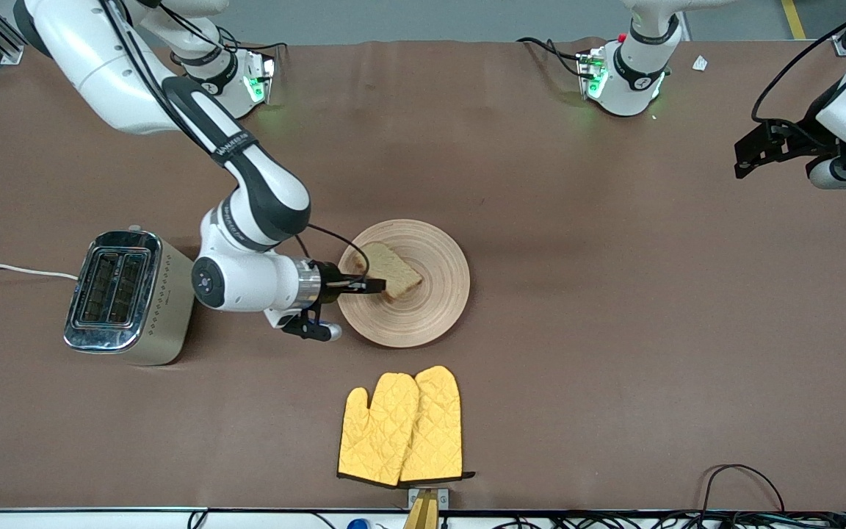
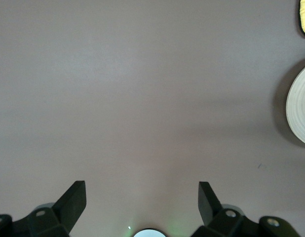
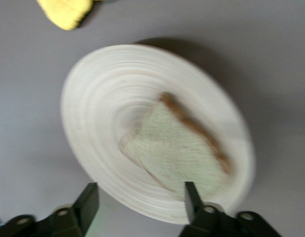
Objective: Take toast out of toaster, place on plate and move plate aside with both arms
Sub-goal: 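Carry the bread over the wooden plate and release it with the right gripper, then withdraw the right gripper toward the toaster while the left gripper reaches out, then move the left gripper to the plate rim and grip the rim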
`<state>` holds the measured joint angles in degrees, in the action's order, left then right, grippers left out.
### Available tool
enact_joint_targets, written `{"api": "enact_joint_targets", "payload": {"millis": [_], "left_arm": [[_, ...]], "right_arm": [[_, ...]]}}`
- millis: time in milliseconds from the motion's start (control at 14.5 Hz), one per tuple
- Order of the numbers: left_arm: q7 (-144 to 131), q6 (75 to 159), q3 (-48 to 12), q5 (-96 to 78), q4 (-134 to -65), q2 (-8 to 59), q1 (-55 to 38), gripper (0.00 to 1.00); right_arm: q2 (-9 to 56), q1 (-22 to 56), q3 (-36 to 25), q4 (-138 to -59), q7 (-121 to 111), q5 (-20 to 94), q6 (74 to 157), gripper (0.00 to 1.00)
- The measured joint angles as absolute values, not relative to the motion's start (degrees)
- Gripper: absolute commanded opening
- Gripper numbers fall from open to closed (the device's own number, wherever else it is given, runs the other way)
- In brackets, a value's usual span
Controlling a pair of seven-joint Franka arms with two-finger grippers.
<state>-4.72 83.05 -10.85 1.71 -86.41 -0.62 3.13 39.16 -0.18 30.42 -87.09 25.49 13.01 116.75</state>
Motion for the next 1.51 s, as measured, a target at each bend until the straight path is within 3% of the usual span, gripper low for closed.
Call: {"api": "enact_joint_targets", "payload": {"millis": [344, 757, 1169, 1513], "left_arm": [[-4.72, 83.05, -10.85, 1.71, -86.41, -0.48, 3.13, 1.0], [-4.72, 84.33, -10.8, -5.44, -86.83, 1.6, 3.57, 1.0], [0.29, 92.99, -11.37, -19.81, -88.08, 14.27, 4.82, 1.0], [17.94, 108.52, -12.0, -33.71, -94.19, 24.72, 4.66, 1.0]], "right_arm": [[35.92, -2.47, 29.24, -82.07, 25.2, 3.73, 105.77, 1.0], [28.8, -2.83, 17.52, -77.86, 13.02, 2.16, 99.52, 1.0], [21.05, -2.59, 4.87, -77.8, 2.6, 2.04, 92.48, 1.0], [14.71, 1.73, -5.08, -77.96, 1.78, 2.19, 89.08, 1.0]]}}
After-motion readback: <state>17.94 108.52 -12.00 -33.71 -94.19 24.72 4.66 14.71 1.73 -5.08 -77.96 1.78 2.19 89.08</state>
